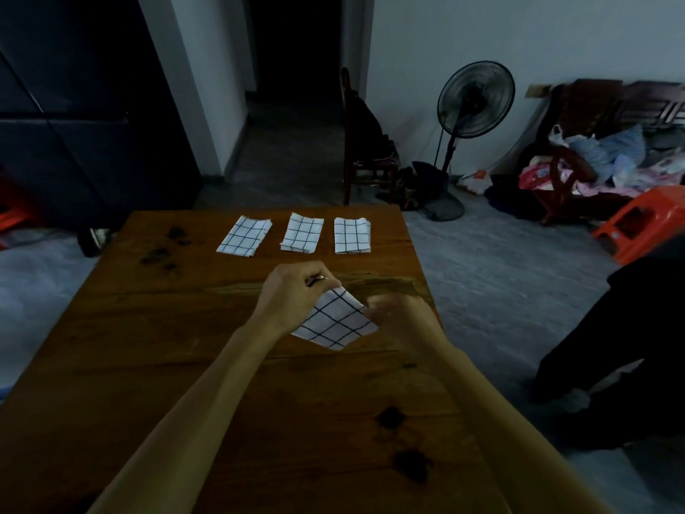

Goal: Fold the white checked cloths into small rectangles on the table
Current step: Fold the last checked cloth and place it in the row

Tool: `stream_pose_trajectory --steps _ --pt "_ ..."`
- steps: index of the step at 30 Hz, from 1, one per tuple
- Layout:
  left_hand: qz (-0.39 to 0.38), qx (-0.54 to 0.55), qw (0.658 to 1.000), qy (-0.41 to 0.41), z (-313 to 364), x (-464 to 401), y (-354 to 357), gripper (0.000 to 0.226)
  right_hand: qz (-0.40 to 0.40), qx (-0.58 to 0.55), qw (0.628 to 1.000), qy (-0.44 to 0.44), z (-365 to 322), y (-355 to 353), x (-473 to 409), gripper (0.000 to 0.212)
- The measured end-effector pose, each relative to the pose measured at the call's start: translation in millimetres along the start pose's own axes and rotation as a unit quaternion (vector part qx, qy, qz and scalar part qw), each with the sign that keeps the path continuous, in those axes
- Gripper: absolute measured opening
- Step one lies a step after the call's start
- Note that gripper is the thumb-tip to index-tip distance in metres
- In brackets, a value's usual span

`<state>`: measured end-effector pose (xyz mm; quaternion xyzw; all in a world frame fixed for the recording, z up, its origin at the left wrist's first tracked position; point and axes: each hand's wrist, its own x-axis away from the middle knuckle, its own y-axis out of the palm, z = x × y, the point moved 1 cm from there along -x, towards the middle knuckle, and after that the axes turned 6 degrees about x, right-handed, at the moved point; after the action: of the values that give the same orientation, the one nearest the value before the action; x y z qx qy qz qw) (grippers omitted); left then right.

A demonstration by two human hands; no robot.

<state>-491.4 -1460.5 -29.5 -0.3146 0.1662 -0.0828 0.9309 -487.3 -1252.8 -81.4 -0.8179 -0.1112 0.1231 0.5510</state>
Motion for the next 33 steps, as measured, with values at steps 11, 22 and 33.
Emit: stream_pose_trajectory --steps 11,22,33 --pt "0.048 0.043 0.998 0.001 3 -1 -25 0.012 0.026 -0.095 0.994 -0.040 -23 -11 -4 0.018" --pt "0.114 0.029 0.993 -0.004 -2 1 -21 0.009 -0.030 -0.084 0.996 -0.011 7 -5 13 0.021" --pt "-0.058 -0.004 0.998 0.009 5 0 11 0.010 0.051 -0.053 0.995 -0.073 -37 -13 -3 0.018"
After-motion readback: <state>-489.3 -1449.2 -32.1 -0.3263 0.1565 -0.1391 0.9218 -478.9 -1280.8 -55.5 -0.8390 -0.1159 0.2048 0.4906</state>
